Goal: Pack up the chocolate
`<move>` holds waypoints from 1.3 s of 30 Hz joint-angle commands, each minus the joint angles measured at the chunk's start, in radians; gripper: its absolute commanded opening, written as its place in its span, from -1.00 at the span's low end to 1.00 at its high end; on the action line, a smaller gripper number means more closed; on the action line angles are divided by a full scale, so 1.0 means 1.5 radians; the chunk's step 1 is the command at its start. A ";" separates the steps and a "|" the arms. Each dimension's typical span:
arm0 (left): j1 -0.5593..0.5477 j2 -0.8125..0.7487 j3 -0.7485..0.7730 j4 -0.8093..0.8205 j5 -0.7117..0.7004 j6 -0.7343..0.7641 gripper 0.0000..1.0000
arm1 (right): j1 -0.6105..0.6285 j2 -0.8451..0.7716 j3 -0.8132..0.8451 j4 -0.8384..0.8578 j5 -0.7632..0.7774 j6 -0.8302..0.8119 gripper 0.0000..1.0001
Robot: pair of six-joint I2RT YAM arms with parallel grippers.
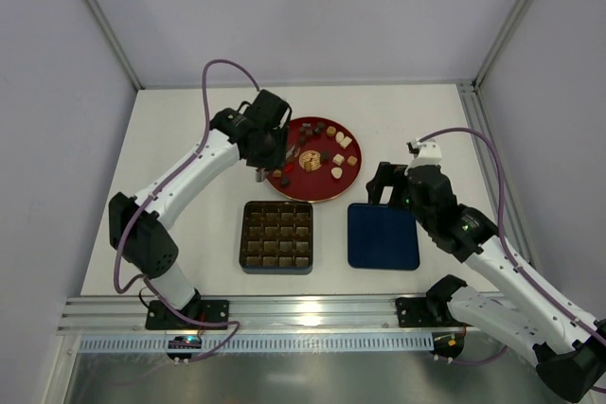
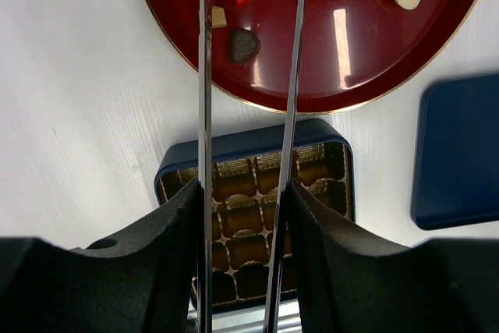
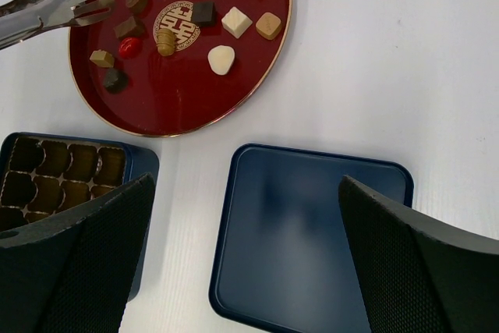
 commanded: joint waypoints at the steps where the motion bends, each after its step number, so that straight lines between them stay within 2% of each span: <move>1: 0.001 -0.024 0.014 -0.010 -0.026 0.004 -0.09 | 0.002 -0.007 -0.001 0.009 0.010 0.005 1.00; 6: 0.001 -0.039 -0.017 -0.012 -0.029 0.008 -0.08 | 0.003 -0.003 -0.003 0.015 0.007 0.008 0.99; 14: 0.001 -0.021 -0.017 -0.003 0.031 0.017 -0.13 | 0.002 -0.004 -0.003 0.012 0.013 0.006 0.99; 39: -0.002 -0.011 -0.066 0.020 0.041 0.007 -0.22 | 0.003 -0.011 -0.024 0.013 0.020 0.023 0.99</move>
